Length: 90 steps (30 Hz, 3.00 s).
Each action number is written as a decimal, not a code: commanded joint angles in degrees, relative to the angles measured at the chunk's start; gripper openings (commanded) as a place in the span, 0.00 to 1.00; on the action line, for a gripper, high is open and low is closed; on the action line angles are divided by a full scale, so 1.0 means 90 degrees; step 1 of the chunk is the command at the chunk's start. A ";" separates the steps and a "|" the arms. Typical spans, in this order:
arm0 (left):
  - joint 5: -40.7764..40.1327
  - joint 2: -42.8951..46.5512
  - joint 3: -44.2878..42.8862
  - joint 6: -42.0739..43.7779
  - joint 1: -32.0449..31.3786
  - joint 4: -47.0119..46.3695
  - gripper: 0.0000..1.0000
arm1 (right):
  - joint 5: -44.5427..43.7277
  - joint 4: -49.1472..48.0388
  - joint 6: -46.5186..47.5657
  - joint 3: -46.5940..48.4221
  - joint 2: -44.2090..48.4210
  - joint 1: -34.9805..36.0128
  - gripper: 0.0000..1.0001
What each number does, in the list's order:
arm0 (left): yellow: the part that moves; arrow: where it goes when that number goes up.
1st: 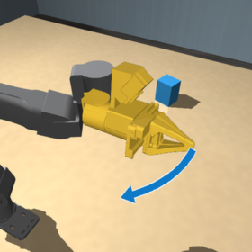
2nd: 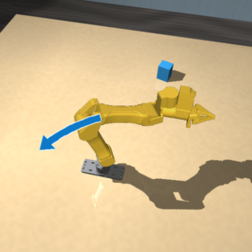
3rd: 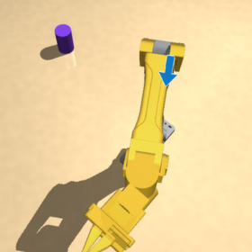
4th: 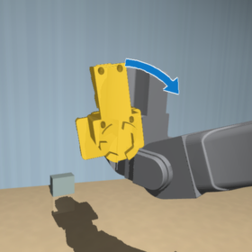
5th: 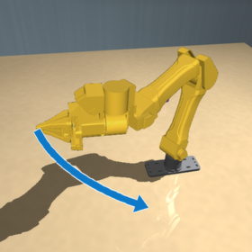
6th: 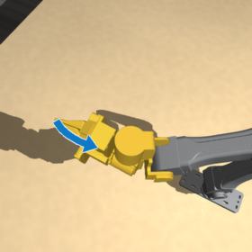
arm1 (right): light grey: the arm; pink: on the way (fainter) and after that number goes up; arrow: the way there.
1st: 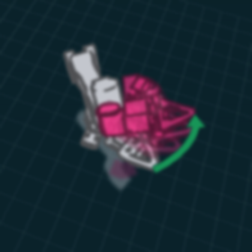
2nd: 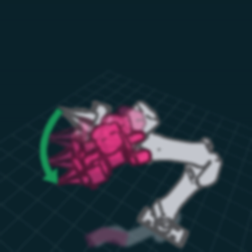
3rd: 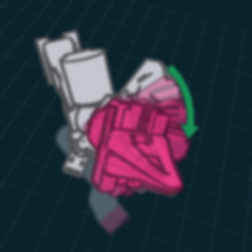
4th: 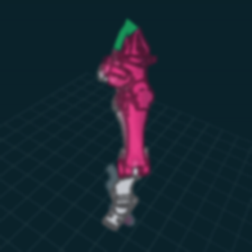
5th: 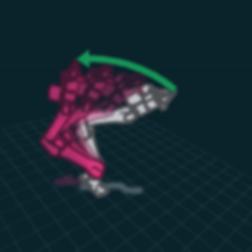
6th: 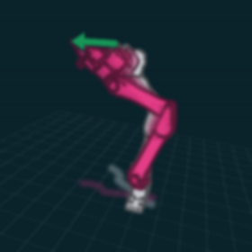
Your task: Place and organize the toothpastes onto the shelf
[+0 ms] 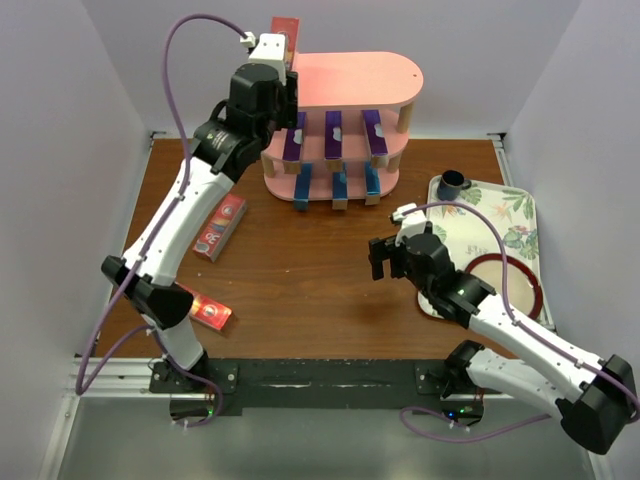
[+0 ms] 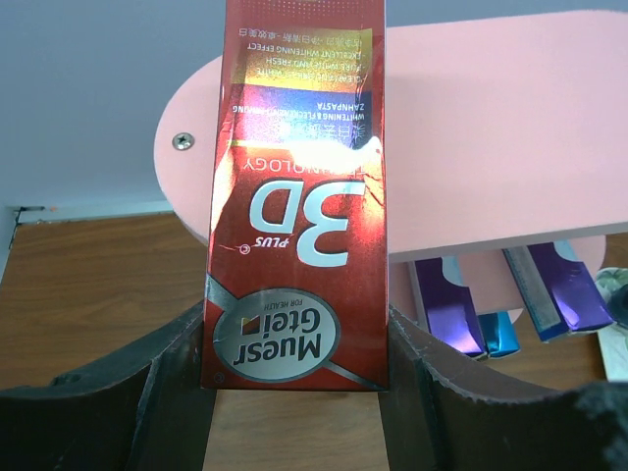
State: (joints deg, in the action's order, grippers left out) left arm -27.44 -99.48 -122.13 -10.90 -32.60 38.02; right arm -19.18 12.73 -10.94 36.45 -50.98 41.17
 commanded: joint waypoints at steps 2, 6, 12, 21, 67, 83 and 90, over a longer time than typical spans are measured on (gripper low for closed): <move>0.0295 -0.0264 -0.0532 -0.0059 0.0292 -0.0445 0.28 | 0.0149 -0.0370 -0.0054 -0.0133 -0.0165 -0.0033 0.99; 0.0334 -0.0499 -0.0708 -0.0137 0.0390 -0.0445 0.29 | 0.0139 -0.0370 -0.0035 -0.0143 -0.0185 -0.0033 0.99; 0.0422 -0.0577 -0.0835 -0.0225 0.0448 -0.0367 0.39 | 0.0129 -0.0418 -0.0025 -0.0153 -0.0244 -0.0033 0.99; 0.0578 -0.0558 -0.0835 -0.0361 0.0478 -0.0338 0.62 | 0.0129 -0.0399 -0.0015 -0.0143 -0.0244 -0.0033 0.99; 0.0558 0.4256 0.5745 0.0019 0.1297 -0.1373 1.00 | 0.0187 -0.0477 -0.0064 -0.0251 -0.0068 -0.0033 0.99; 0.2246 0.1934 0.7066 0.0664 0.2899 -0.2407 1.00 | 0.0227 -0.0575 -0.0093 -0.0407 0.0176 -0.0033 0.99; 0.2971 0.0645 0.6363 0.0790 0.3241 -0.2330 1.00 | 0.0198 -0.0545 -0.0093 -0.0378 0.0059 -0.0033 0.99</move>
State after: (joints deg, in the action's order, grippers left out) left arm -5.80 -89.19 -59.68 -6.11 -4.62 19.75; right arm -16.99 9.78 -11.33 33.06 -50.39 41.12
